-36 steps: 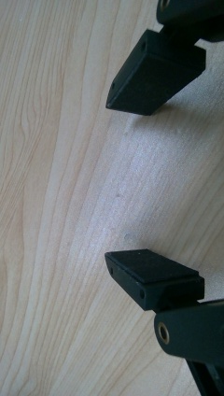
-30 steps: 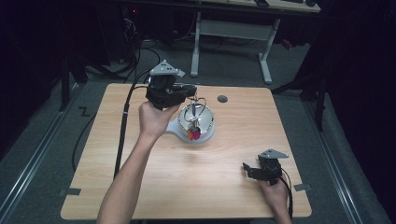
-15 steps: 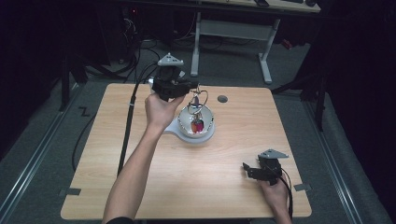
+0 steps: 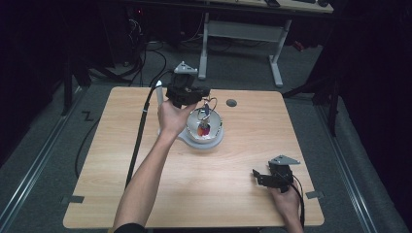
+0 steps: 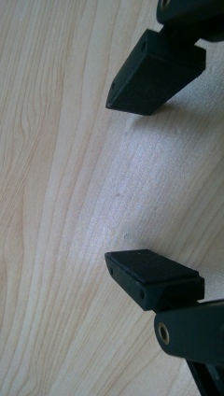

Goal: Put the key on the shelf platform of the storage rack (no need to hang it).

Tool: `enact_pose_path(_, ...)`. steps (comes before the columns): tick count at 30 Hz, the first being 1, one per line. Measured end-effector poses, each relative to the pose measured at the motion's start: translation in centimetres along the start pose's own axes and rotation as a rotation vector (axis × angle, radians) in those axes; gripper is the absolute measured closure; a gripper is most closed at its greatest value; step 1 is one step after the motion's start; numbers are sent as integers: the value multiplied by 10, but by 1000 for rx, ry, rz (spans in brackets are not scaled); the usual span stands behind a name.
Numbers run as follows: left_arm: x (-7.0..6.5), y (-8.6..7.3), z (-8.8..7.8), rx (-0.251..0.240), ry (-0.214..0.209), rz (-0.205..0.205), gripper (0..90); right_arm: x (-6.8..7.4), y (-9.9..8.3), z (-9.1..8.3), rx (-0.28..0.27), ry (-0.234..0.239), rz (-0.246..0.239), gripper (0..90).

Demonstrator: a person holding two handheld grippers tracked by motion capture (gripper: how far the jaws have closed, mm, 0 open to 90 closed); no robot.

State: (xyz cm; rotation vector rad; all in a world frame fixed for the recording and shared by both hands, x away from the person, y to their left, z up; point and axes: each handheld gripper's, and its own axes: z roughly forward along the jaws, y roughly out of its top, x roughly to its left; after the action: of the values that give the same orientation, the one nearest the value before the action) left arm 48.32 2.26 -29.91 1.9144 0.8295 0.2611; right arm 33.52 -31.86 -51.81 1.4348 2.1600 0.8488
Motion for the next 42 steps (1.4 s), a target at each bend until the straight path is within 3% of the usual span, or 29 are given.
enact_pose_path(8, 2, -11, 15, 47, 4, 4, 840, 0, 0, 0, 0, 0, 1, 227)
enact_pose_path(13, 2, -13, 17, 49, 3, 5, 839, 0, 0, 0, 0, 0, 1, 227)
enact_pose_path(35, 19, -50, 45, 132, -5, -78, 835, 0, 0, 0, 1, 1, 2, 227)
enact_pose_path(42, 17, -57, 55, 156, 3, -78, 833, 0, 0, 0, 1, 1, 2, 227)
